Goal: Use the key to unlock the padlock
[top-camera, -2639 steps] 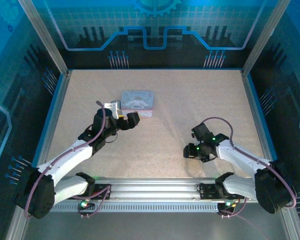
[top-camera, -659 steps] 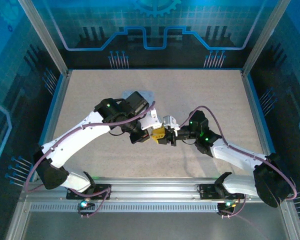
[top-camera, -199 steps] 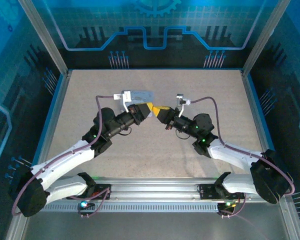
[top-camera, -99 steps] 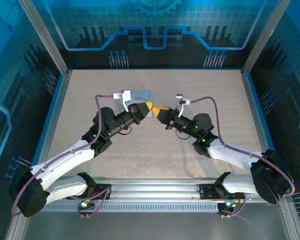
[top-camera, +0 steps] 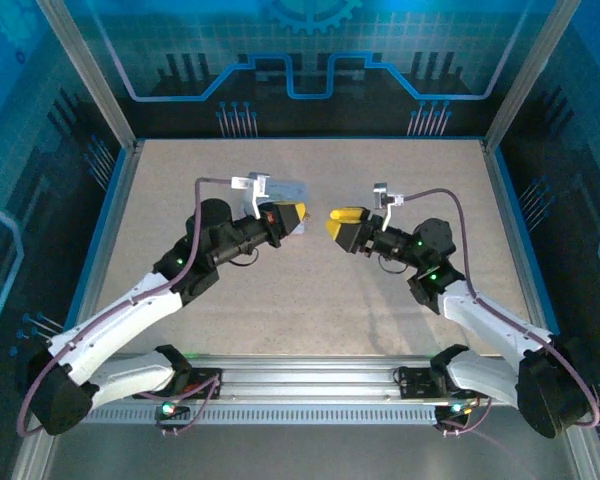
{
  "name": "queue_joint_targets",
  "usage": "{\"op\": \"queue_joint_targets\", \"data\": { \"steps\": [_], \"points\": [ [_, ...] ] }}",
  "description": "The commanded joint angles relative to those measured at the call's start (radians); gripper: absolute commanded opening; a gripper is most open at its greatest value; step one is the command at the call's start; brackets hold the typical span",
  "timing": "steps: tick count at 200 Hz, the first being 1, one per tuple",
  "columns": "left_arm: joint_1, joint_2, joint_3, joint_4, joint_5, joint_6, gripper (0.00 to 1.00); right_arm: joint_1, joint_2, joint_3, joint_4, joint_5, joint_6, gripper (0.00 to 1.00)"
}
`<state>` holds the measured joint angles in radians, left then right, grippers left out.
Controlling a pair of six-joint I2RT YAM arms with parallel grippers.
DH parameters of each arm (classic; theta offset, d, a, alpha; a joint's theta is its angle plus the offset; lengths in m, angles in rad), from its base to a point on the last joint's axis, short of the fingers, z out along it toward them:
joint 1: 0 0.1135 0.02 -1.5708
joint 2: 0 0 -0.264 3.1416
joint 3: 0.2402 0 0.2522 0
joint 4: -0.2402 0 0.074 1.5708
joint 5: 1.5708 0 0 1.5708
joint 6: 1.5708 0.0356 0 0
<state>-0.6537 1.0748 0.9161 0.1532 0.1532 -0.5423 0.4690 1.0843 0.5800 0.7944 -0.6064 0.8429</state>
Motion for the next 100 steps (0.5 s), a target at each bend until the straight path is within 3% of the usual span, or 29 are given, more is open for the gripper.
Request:
{"op": "queue_joint_targets", "data": {
  "steps": [1, 51, 100],
  "points": [
    [-0.001, -0.017, 0.073, -0.148, 0.057, 0.103, 0.0, -0.019, -0.008, 0.032, -0.049, -0.141, -0.016, 0.65],
    [-0.001, 0.017, 0.134, -0.2, 0.125, 0.118, 0.0, -0.012, 0.05, 0.079, 0.009, -0.199, 0.006, 0.66],
    [0.0, 0.041, 0.136, -0.183, 0.154, 0.11, 0.0, 0.025, 0.098, 0.122, 0.022, -0.193, 0.005, 0.57]
  ]
}}
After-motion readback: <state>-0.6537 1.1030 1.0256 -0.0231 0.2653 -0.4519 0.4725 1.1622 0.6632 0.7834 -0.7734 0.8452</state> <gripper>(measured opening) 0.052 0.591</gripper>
